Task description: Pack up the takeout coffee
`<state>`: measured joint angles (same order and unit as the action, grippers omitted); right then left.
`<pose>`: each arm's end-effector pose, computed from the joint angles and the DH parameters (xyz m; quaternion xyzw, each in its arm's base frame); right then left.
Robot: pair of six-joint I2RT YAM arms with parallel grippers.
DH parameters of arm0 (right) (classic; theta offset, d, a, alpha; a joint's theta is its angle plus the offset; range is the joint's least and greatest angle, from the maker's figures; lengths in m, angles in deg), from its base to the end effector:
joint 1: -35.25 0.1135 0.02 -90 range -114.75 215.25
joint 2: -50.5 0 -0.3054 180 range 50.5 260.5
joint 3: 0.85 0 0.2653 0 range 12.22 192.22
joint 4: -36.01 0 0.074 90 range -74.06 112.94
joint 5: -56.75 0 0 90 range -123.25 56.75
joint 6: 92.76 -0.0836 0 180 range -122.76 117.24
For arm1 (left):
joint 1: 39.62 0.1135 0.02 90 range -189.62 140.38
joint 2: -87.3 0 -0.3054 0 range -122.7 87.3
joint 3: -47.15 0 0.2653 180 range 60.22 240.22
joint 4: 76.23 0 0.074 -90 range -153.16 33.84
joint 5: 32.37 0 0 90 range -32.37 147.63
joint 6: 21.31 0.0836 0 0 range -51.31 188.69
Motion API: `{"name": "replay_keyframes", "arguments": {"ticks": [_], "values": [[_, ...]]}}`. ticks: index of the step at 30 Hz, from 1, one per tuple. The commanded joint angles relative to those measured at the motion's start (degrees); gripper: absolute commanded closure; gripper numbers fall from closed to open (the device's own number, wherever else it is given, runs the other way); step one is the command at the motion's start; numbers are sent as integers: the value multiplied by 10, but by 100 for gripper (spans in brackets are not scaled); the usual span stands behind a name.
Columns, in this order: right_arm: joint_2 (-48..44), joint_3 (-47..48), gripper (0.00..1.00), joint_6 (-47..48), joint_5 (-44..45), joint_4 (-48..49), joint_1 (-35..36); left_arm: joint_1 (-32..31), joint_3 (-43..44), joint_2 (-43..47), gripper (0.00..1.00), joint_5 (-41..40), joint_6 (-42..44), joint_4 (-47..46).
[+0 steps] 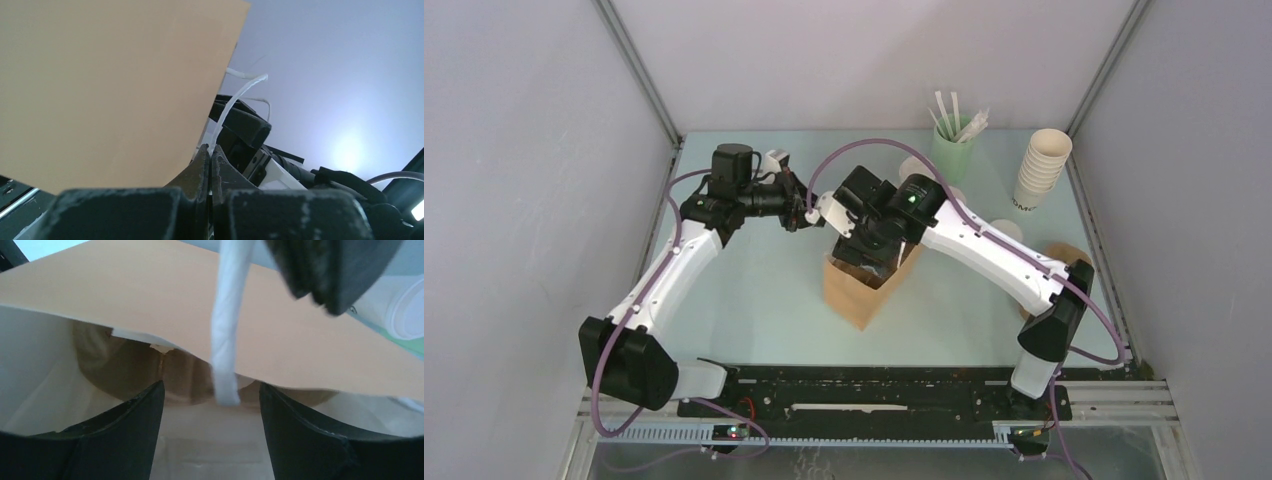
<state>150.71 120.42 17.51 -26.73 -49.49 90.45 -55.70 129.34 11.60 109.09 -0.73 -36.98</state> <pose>0.2301 0.3144 0.3677 -0.5859 0.7777 0.0134 0.2273 0.2838 -0.1499 0.3712 -0.1691 0.8000 -0.5727 0.0582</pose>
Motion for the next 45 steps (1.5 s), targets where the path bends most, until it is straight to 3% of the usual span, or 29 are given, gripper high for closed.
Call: {"name": "replay_keyframes", "arguments": {"ticks": [1, 3, 5, 13, 17, 19, 21, 24, 26, 31, 34, 41, 43, 45], "values": [[1, 59, 22, -18, -21, -14, -5, 3, 32, 6, 100, 36, 8, -13], [0, 90, 21, -32, -33, -25, -11, 3, 32, 6, 100, 36, 8, -14], [-1, 117, 2, -44, -40, -29, -16, 4, 32, 6, 100, 37, 9, -14], [4, 257, 0, -116, 20, -71, -15, 10, 30, 19, 100, 22, 21, 4], [-24, 326, 0, -322, 136, -54, -23, 13, 28, 28, 100, 8, 25, 11], [-50, 365, 0, -452, 95, -84, -54, 13, 28, 32, 100, 0, 26, 13], [-117, 290, 0, -552, -2, -52, -115, 13, 28, 36, 100, -10, 28, 19], [-243, 49, 0, -668, -190, 98, -225, 13, 25, 49, 100, -31, 30, 20], [-300, -69, 1, -738, -219, 184, -250, 13, 25, 53, 100, -37, 35, 19], [-332, -129, 0, -803, -179, 167, -256, 13, 36, 64, 100, -58, 35, 19], [-331, -181, 1, -824, -200, 216, -243, 13, 38, 67, 100, -62, 35, 20], [-258, -203, 4, -826, -85, 329, -153, 13, 32, 81, 100, -68, 47, 30], [-239, -197, 8, -813, -37, 342, -128, 13, 35, 84, 100, -74, 53, 32], [-228, -190, 20, -790, 6, 342, -116, 13, 42, 87, 100, -85, 64, 38]]}}
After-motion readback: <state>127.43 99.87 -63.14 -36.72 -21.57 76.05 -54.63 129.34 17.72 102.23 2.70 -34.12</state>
